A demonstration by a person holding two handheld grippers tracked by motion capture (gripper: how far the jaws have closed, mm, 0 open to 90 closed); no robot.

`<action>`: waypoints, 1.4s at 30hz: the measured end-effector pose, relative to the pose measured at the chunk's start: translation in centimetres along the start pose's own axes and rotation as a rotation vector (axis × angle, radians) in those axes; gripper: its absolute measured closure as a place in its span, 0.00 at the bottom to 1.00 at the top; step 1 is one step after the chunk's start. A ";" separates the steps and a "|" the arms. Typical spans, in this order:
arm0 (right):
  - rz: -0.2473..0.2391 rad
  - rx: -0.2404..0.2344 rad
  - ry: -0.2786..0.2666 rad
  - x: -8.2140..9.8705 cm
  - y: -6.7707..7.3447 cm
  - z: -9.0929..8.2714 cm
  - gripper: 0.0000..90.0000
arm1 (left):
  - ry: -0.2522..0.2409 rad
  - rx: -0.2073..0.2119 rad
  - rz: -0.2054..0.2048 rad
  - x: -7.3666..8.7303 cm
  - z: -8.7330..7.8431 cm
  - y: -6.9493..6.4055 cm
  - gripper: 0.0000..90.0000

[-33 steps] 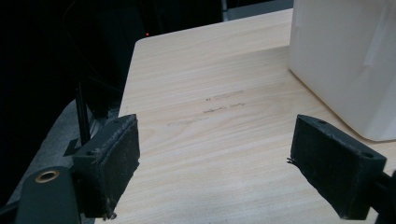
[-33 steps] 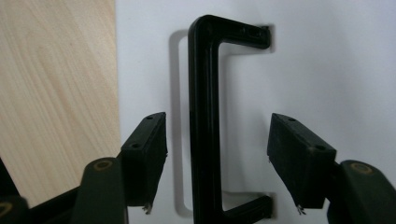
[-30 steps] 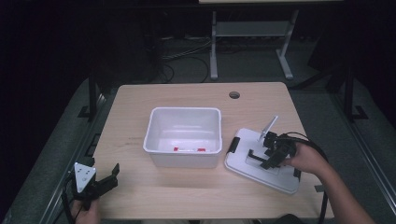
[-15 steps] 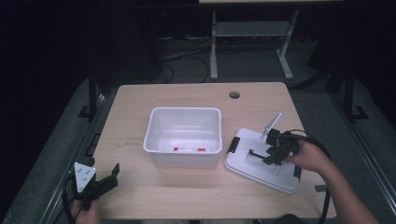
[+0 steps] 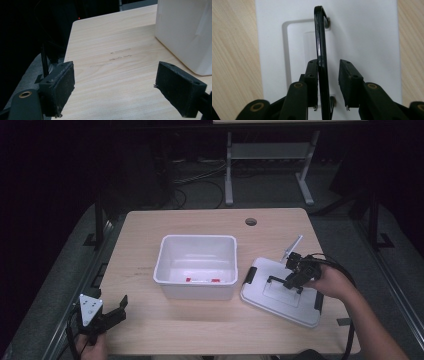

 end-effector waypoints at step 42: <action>-0.036 -0.040 0.009 -0.6 -0.7 0.1 0.94 | -0.001 -0.007 -0.005 0.0 0.0 0.1 0.17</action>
Point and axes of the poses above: each handheld gripper's, and its own axes: z roughly forward along the jaws, x roughly out of its underside, y roughly to its left, the point moved 5 cm from there along z, roughly forward along the jaws, and after that the axes turned 12 degrees about -z, right-handed, at the moved point
